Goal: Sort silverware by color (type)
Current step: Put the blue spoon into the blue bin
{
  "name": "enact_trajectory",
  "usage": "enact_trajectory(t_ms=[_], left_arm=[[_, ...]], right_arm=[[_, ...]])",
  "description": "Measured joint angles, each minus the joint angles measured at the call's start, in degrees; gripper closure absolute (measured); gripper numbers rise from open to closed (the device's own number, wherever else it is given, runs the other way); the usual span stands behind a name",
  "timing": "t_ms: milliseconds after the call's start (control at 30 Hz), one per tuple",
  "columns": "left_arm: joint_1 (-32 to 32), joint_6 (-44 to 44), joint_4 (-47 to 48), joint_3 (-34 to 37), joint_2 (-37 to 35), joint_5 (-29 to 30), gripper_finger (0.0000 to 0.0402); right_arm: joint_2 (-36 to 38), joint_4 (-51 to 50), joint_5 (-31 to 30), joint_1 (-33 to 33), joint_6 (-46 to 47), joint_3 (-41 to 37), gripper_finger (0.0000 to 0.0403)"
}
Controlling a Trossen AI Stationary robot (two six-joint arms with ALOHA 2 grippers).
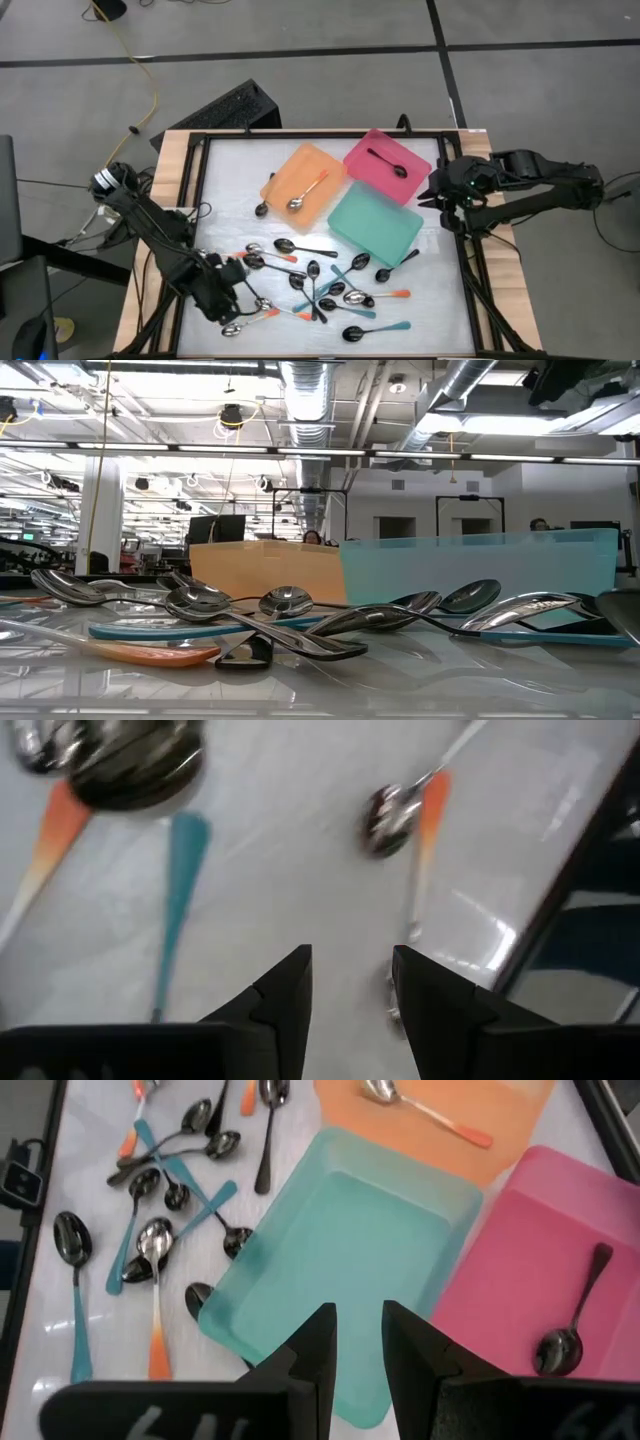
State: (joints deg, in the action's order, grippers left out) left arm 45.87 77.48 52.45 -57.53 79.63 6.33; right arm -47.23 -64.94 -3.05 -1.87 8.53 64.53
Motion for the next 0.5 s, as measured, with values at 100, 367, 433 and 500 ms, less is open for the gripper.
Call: enact_trajectory(t_ms=[100,367,433,500], left_arm=[[1.1,0.1,-0.2,3.8,-2.1,-0.1,0.0276],[3.0,-1.7,-0.4,13.3,-5.9,-3.0,0.0276],[3.2,-3.1,-1.2,15.0,-6.0,-4.2,0.0276],[3.4,-4.7,-1.8,16.5,-5.9,-4.9,0.0276]], right_arm=[[0.0,2.5,0.0,0.0,0.0,0.0,0.0310],[-0.6,8.4,-0.2,0.0,1.1,0.0,0.0310],[-0.9,8.5,-1.2,0.0,1.9,0.0,0.0310],[-1.8,8.6,-1.6,0.0,2.4,0.0,0.0310]])
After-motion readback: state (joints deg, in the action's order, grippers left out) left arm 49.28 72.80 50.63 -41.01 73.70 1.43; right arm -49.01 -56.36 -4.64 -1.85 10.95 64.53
